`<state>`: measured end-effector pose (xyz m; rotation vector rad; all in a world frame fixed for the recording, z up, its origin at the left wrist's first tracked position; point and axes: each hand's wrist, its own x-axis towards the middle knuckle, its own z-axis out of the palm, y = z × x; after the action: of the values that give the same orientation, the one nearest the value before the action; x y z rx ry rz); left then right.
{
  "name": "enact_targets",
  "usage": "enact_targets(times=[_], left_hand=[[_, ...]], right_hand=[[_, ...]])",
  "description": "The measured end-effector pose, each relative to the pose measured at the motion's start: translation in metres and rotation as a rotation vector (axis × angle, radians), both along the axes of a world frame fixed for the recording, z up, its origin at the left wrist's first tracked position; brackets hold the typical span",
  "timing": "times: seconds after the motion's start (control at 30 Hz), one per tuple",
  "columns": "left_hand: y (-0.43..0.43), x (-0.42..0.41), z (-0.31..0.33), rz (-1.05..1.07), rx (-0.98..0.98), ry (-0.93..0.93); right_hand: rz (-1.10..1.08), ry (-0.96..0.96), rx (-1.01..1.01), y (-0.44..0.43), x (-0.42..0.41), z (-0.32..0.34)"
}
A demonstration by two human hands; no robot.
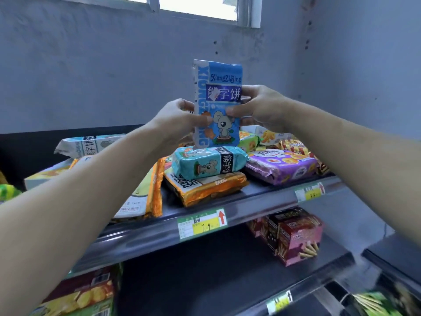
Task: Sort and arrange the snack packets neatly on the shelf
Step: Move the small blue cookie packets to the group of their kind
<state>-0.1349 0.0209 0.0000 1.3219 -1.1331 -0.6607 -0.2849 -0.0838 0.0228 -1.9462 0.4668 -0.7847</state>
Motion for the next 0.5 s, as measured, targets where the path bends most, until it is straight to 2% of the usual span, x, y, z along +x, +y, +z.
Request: enact_targets(times=[0.5], left_hand=[[-0.08,-0.07,0.001,-0.073,-0.037,-0.099]], right_hand=[[-0.111,-0.054,0.01,-0.067,-0.085,-0.002]])
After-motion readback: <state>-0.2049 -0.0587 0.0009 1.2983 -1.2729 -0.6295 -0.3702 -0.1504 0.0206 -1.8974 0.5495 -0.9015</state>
